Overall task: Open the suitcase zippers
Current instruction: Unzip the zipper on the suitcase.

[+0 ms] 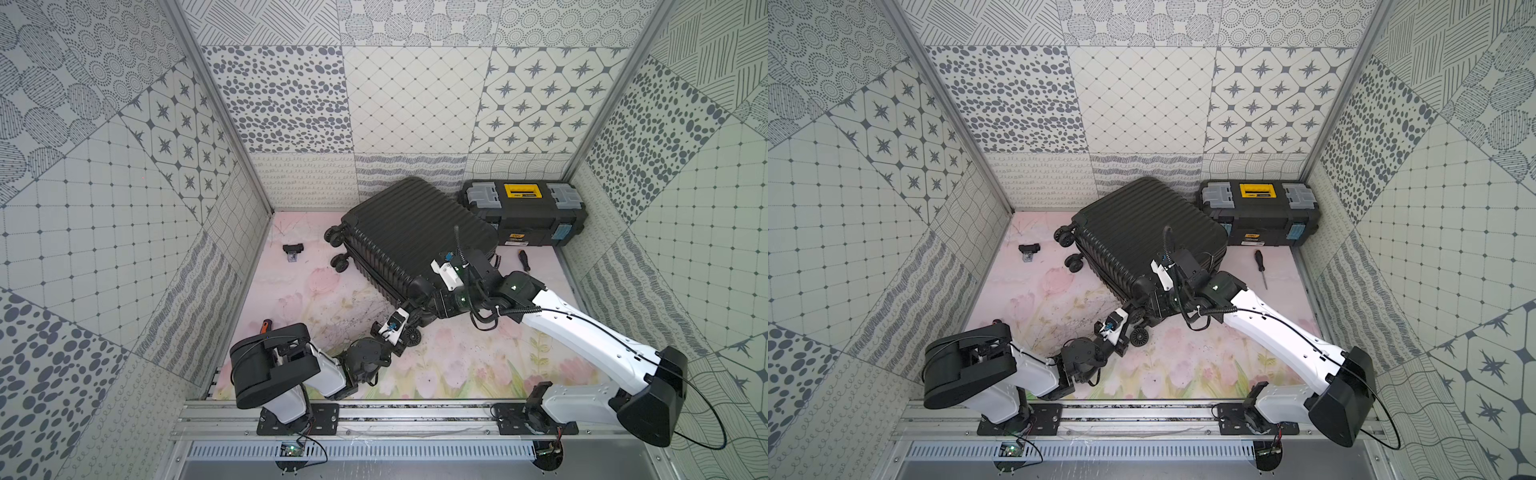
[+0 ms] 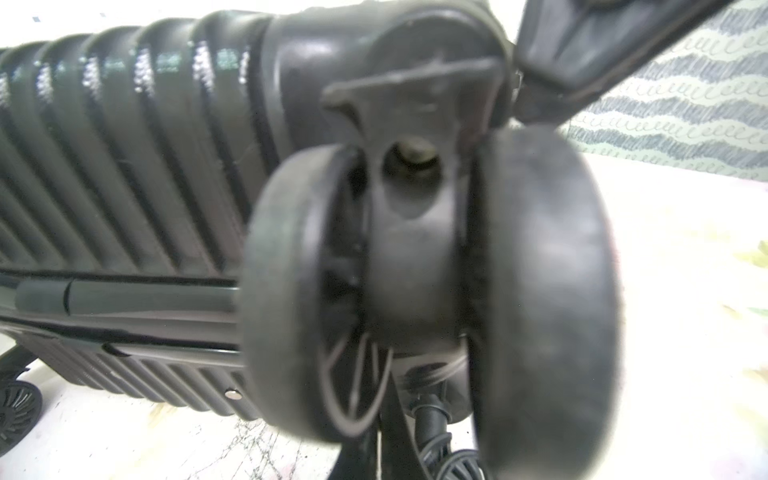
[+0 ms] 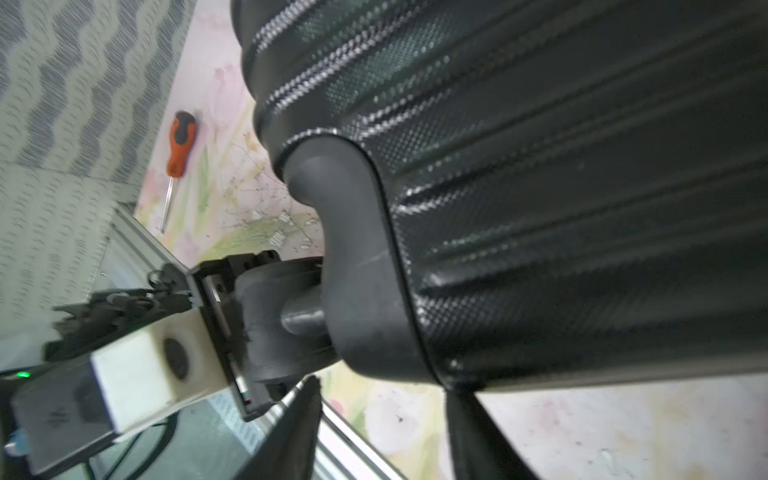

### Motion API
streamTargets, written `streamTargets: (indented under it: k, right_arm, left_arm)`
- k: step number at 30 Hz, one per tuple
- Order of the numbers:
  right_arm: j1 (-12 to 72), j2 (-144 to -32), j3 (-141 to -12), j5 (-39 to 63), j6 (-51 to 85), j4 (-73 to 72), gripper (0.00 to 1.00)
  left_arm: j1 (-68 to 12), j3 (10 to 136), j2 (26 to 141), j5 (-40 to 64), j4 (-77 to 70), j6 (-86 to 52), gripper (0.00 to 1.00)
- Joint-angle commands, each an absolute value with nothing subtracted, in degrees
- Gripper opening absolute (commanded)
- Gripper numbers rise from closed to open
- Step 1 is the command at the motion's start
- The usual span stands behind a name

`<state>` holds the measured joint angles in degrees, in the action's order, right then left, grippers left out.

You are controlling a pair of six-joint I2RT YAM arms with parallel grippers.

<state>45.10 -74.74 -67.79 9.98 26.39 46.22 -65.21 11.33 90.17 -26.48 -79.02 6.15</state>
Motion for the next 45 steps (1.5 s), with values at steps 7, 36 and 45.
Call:
streamTargets:
  k: [7, 36, 45]
  right_arm:
    - [49.32, -80.67, -73.75, 6.21, 27.96, 43.81, 0.23]
    - [27.09, -68.26, -75.17, 17.68, 31.92, 38.42, 0.78]
    - [5.51, -83.65, -84.33, 17.36, 28.52, 38.26, 0.78]
  left_arm:
    - [-67.93, 12.52, 90.38, -24.97, -80.95, 11.97, 0.00]
    - [-68.73, 13.05, 91.36, -28.43, -80.97, 12.65, 0.00]
    - [-68.73, 11.57, 75.89, -30.76, -65.21, 8.39, 0.00]
